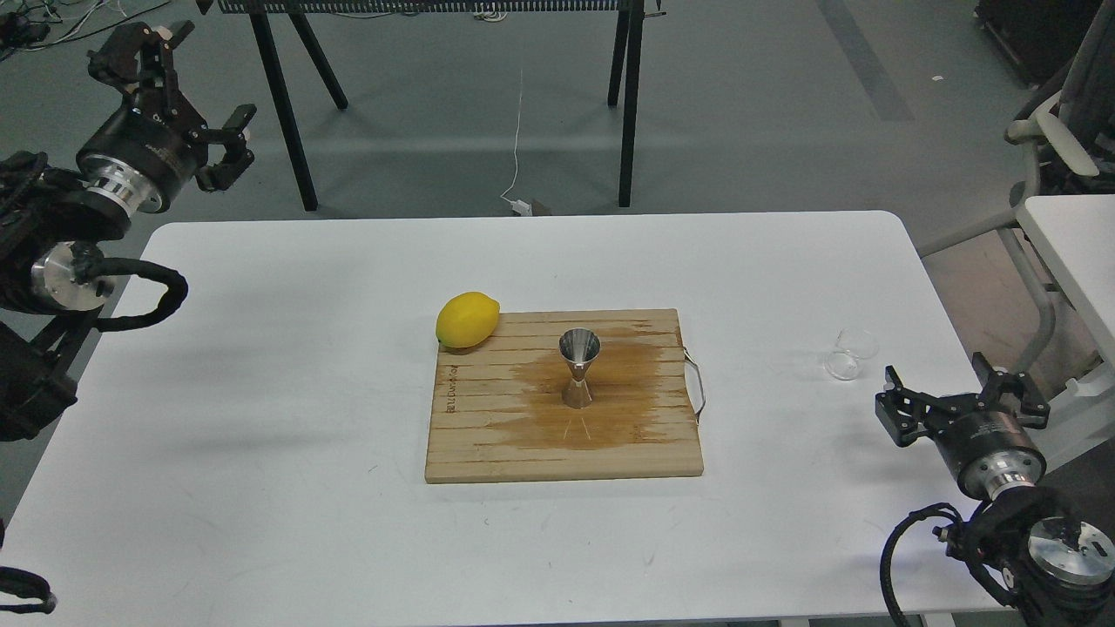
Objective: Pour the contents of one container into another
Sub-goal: 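Lower the right gripper toward the small clear glass cup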
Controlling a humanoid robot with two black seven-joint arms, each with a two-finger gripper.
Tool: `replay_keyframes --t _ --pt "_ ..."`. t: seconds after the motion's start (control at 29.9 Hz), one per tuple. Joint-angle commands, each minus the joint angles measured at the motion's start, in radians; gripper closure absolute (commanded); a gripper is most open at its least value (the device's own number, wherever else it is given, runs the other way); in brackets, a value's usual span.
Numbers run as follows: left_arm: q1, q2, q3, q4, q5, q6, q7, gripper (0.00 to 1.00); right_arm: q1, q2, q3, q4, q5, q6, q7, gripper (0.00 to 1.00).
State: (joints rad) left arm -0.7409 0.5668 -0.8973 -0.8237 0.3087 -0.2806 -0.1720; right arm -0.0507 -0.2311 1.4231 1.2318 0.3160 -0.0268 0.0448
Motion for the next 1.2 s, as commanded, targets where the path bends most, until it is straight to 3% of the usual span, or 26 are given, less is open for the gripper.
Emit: replay_keyframes --t 0.0,0.5,0.63,1.17 --pt "0.001 0.007 0.0 -0.021 0.001 -0.002 -0.001 0.01 0.014 0.055 -0.001 -0.034 0.0 -0.021 0.0 0.01" --pt "-0.005 0.007 -0.002 -0.031 0.004 0.024 0.0 0.01 0.202 0.114 -0.021 -0.333 0.0 0.033 -0.016 0.02" --pt "-0.005 0.008 0.0 -0.031 0.004 0.024 0.0 0.01 0.23 0.136 -0.039 -0.36 0.0 0.056 -0.036 0.02" --pt "-0.009 0.013 0.0 -0.035 0.006 0.028 0.003 0.01 0.336 0.15 -0.046 -0.544 0.002 0.133 -0.04 0.05"
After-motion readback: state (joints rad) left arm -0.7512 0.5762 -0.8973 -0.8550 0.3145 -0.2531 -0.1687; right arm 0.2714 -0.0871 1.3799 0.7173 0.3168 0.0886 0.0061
